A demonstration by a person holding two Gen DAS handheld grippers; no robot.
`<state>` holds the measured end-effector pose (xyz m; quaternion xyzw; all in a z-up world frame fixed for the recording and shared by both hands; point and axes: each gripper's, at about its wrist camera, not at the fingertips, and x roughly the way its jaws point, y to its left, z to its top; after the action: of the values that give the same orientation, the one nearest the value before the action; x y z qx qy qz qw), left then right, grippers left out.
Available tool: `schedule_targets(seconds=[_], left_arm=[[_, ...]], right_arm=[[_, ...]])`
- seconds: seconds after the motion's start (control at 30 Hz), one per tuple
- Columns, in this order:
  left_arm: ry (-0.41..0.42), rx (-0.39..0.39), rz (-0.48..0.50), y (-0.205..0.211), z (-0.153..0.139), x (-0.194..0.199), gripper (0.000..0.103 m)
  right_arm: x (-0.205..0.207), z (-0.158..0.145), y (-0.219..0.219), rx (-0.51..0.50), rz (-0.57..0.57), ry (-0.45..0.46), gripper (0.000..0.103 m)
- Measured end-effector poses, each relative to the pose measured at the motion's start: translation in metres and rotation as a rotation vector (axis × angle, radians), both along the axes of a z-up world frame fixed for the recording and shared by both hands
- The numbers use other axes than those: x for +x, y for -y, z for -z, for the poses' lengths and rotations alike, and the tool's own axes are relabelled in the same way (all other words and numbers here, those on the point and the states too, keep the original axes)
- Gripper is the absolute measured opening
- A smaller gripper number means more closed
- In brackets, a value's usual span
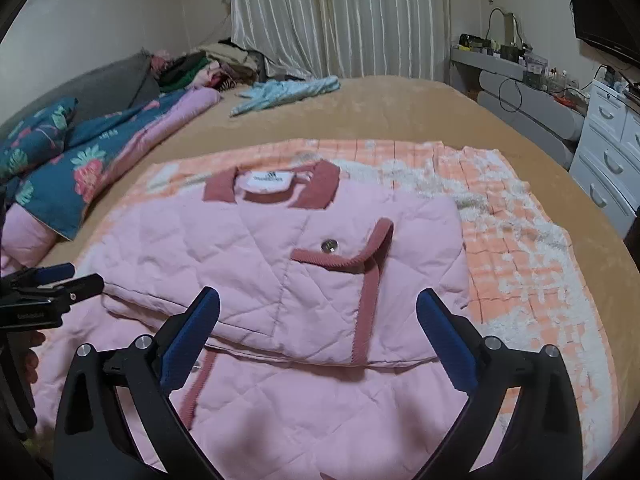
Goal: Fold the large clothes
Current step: 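Withdraw both tools and move them toward the jacket hem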
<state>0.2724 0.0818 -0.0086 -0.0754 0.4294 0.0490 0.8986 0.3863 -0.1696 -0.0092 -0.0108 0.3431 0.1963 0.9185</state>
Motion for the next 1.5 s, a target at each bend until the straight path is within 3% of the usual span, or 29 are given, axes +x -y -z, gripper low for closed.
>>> schedule_targets(seconds=[0.37, 0.73, 1.5], left_arm=[[0.089, 0.025, 0.018, 0.008, -0.045, -0.041, 0.095], [0.124, 0.031, 0.02, 0.007, -0.057, -0.083, 0.095], [0.08, 0.064, -0.025, -0.014, -0.02, -0.163, 0.095]], right_arm=[[-0.049, -0.042, 0.011, 0.016, -0.014, 0.075, 0.099], [-0.095, -0.057, 0.034, 0.0, 0.008, 0.093, 0.099], [-0.161, -0.032, 0.077, -0.015, 0.055, 0.018, 0.099]])
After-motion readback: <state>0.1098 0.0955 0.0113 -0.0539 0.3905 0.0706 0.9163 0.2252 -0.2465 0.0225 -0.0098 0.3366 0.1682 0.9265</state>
